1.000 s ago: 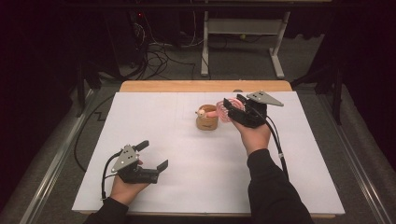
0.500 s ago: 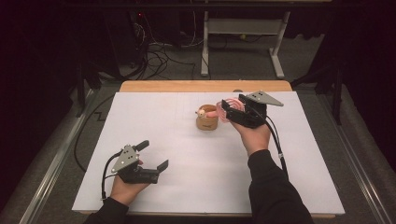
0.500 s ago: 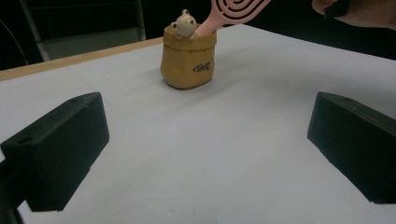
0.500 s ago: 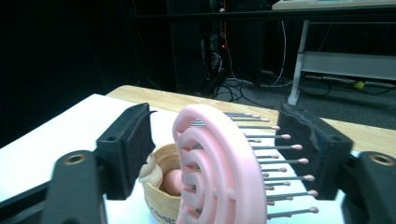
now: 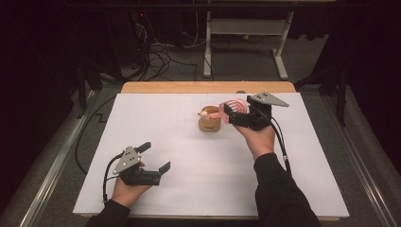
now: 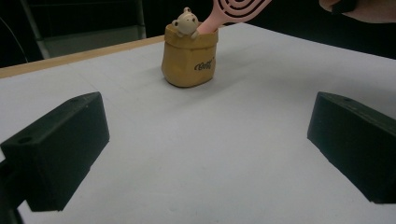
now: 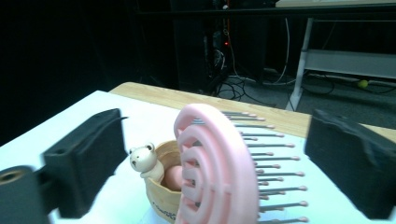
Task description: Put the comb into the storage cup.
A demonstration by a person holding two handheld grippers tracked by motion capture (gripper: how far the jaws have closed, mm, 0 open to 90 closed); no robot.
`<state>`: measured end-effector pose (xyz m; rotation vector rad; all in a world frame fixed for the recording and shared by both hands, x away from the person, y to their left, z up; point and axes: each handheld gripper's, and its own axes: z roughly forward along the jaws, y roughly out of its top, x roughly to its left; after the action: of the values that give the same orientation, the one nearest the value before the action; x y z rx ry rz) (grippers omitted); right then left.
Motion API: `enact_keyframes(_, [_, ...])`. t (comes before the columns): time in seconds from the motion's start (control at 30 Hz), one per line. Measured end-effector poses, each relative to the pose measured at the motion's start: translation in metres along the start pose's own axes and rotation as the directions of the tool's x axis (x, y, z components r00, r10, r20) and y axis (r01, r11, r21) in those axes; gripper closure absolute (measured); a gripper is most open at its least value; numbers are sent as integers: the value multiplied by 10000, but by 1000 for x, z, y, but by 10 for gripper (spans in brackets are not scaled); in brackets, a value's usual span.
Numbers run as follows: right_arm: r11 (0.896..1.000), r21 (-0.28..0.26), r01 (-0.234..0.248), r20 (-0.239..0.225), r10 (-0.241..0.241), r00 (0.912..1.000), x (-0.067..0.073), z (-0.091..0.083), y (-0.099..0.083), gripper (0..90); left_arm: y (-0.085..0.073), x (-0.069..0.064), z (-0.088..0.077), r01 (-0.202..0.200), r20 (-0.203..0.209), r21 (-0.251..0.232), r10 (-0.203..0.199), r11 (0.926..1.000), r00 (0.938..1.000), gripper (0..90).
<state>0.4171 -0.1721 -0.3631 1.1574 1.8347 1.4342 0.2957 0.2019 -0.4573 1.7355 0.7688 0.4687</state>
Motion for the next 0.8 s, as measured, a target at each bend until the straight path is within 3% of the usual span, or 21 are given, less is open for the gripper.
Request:
enact_keyframes(0.1, [10000,16,-54,19,54,10000,-1,-2,1,4,0,0,0,9,4,3,-9,10000,10000,0])
enact_keyframes(0.53, [9997,-50,258,-97,-258,9996,3,-14,3,3,0,3,0,121,29,44,-121,9999,9999,0])
enact_keyframes(0.8, [9985,-66,537,-187,-538,9984,8,-28,-10,3,0,4,-1,228,-30,43,-228,9997,9997,0])
